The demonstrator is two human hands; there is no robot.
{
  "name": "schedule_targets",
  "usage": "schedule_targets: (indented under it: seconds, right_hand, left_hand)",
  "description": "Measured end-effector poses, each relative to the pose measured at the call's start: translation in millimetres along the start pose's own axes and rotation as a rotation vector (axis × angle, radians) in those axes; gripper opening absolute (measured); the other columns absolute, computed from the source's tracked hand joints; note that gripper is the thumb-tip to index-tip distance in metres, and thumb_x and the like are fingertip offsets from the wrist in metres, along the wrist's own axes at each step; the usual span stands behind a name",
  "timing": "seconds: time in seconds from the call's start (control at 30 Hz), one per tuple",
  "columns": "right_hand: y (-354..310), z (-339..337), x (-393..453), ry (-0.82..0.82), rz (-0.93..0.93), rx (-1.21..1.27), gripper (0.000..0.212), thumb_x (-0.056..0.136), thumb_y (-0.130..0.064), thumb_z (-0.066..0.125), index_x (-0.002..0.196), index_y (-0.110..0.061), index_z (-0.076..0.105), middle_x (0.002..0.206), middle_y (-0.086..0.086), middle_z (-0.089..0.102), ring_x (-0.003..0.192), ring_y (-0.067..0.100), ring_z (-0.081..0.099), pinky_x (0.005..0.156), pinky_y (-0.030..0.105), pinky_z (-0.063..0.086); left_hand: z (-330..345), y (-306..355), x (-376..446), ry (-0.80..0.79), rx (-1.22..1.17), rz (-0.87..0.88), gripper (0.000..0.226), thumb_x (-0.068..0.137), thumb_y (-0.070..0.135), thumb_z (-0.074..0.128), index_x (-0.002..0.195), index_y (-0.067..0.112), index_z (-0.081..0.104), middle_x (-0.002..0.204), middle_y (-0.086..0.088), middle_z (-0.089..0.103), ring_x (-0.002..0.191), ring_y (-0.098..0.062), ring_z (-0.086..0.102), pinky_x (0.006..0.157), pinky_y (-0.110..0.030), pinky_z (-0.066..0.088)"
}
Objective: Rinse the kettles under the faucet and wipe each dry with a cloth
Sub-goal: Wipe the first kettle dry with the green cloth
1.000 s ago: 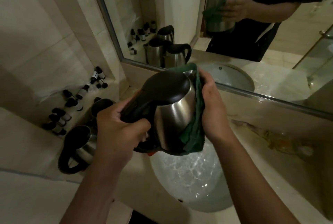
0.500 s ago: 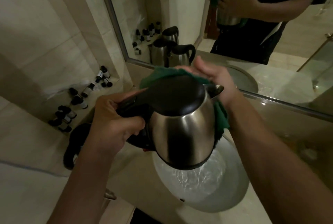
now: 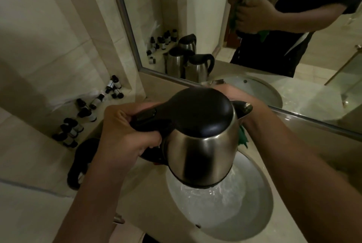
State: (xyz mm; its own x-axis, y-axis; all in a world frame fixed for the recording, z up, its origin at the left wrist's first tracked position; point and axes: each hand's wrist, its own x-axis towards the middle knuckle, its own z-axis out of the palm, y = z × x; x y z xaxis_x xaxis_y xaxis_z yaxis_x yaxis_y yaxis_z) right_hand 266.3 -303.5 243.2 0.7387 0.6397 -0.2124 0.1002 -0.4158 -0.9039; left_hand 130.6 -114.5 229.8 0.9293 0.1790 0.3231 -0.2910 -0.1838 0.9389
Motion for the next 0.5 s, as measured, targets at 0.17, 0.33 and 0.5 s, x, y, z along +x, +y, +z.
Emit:
schedule_targets:
  seconds: [0.17,0.33,0.5]
  right_hand:
    - [-6,-5,4,0.008,-0.092,0.414,0.030,0.101,-0.017,0.051,0.080,-0.021,0.072,0.068,-0.012,0.074,0.065,-0.001,0.069,0.060,0.010,0.052]
    - [-1,-8,-5,-0.001,-0.055,-0.166,0.027,0.105,-0.017,0.051,0.082,-0.030,0.058,0.080,-0.011,0.061,0.071,0.001,0.060,0.063,0.006,0.043]
    - [2,-13,-12,0.041,-0.101,0.490,0.043,0.108,-0.015,0.042,0.090,-0.025,0.080,0.082,-0.014,0.078,0.077,0.000,0.073,0.073,0.017,0.056]
  left_hand:
    - [4,-5,2,0.122,0.002,-0.048,0.073,0.054,-0.038,0.052,0.108,0.006,0.074,0.044,0.013,0.056,0.033,0.001,0.042,0.042,-0.013,0.033]
    - [7,-6,2,0.124,0.023,-0.073,0.069,0.052,-0.030,0.058,0.085,0.025,0.082,0.044,0.006,0.055,0.032,-0.002,0.039,0.041,-0.014,0.030]
    - [5,-12,-1,0.197,-0.034,-0.105,0.040,0.048,-0.016,0.055,0.076,0.005,0.075,0.036,0.002,0.044,0.028,-0.010,0.028,0.041,-0.016,0.029]
